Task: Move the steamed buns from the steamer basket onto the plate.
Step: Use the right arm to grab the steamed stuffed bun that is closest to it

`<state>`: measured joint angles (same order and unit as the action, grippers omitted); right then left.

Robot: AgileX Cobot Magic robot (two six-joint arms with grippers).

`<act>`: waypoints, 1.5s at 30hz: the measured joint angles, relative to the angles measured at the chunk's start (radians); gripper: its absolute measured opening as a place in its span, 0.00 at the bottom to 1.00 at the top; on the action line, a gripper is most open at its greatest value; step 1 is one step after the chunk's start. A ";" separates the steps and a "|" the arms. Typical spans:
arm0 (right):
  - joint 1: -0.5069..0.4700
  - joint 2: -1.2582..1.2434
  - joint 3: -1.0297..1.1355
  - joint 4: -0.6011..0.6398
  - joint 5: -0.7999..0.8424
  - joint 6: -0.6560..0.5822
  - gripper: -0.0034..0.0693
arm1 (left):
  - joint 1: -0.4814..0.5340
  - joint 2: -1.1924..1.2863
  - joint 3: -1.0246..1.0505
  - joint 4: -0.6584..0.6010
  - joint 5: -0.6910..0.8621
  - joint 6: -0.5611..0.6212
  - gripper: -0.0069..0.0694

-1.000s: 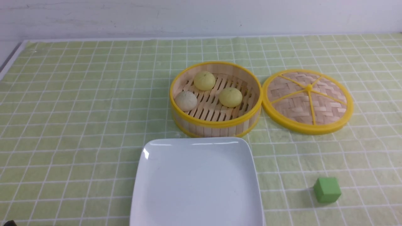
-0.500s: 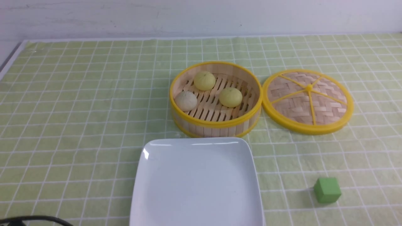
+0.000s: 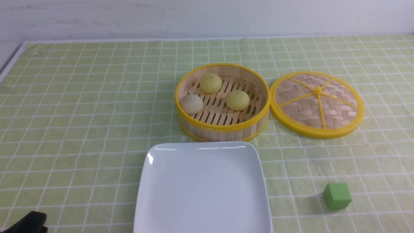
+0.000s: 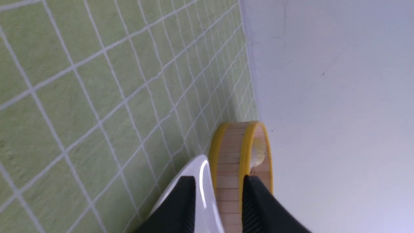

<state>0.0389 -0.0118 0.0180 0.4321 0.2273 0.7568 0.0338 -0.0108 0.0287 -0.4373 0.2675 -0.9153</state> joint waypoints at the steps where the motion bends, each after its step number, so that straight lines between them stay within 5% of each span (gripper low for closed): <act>1: 0.000 0.000 -0.005 -0.002 -0.003 -0.010 0.33 | -0.001 0.000 -0.001 -0.003 -0.019 0.004 0.39; 7: 0.000 0.033 -0.267 -0.162 0.094 -0.261 0.13 | -0.031 0.013 -0.186 0.045 0.051 0.208 0.19; 10: 0.000 0.175 -0.459 -0.341 0.321 -0.414 0.05 | -0.037 0.176 -0.353 0.063 0.329 0.382 0.09; 14: 0.000 0.532 -0.582 -0.541 0.675 -0.384 0.05 | -0.038 0.500 -0.446 0.075 0.697 0.599 0.09; 17: 0.000 0.687 -0.617 -0.514 0.753 -0.395 0.05 | -0.038 0.629 -0.475 0.075 0.730 0.701 0.09; 20: 0.016 0.904 -0.670 -0.339 0.754 -0.561 0.05 | -0.038 0.772 -0.527 0.049 0.725 0.818 0.09; 22: 0.069 1.077 -0.723 -0.110 0.719 -0.763 0.06 | -0.038 0.867 -0.569 0.007 0.705 0.895 0.11; 25: 0.160 1.247 -0.807 0.062 0.670 -0.927 0.11 | -0.038 0.940 -0.598 -0.032 0.683 0.976 0.14; 28: 0.229 1.373 -0.907 0.089 0.642 -0.957 0.17 | -0.038 0.974 -0.604 -0.051 0.662 1.008 0.19; 36: 0.361 1.717 -1.433 -0.112 0.640 -0.757 0.56 | -0.038 1.001 -0.608 -0.056 0.609 1.040 0.44; 45: 0.398 2.096 -1.858 -0.247 0.608 -0.706 0.70 | -0.038 1.001 -0.608 -0.056 0.552 1.041 0.51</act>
<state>0.4371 2.0839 -1.8396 0.1847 0.8350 0.0511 -0.0038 0.9906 -0.5790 -0.4938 0.8199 0.1257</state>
